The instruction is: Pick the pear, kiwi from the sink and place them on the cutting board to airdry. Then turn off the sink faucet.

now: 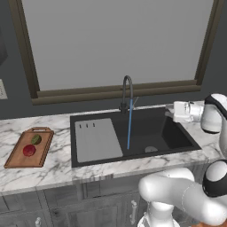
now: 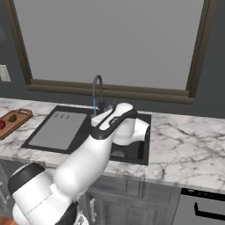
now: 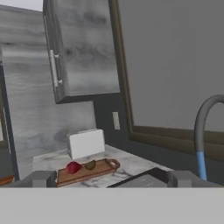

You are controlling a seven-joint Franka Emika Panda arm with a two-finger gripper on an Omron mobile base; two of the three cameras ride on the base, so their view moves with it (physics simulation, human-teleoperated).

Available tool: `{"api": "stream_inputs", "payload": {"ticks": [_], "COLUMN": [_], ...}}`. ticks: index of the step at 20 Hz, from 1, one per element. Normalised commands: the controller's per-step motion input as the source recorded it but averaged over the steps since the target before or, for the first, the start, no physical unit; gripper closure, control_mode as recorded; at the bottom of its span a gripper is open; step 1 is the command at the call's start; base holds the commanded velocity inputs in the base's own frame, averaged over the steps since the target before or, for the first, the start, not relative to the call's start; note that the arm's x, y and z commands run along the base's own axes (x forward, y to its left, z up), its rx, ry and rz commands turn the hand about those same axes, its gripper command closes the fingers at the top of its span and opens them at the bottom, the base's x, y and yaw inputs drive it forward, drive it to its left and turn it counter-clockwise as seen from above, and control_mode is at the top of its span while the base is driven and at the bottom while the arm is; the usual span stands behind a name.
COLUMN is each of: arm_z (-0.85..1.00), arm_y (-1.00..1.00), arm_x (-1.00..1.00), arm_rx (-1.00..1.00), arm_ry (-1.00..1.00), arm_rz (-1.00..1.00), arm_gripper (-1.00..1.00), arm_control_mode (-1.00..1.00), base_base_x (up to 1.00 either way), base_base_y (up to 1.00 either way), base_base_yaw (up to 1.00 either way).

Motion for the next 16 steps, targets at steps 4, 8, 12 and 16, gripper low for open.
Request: {"api": "stream_inputs", "payload": {"ticks": [4, 8, 12, 16], "arm_z": [-0.22, -0.04, -0.01, 0.0], "arm_y": [0.0, 0.0, 0.0, 0.0], "arm_x": [0.2, 0.23, 0.18, 0.16], "arm_rx": [0.0, 0.0, 0.0, 0.0], "arm_ry": [0.0, -0.01, -0.03, -0.02], "arm_rz": [0.0, 0.0, 0.01, 0.0], "arm_gripper": [-1.0, -1.0, -1.0, -1.0], "arm_control_mode": [-1.0, -1.0, -1.0, -1.0], "base_base_x": [0.0, 0.0, 0.0, 0.0], "base_base_y": [0.0, 0.0, 0.0, 0.0], "base_base_yaw": [0.0, 0.0, 0.0, 0.0]}}
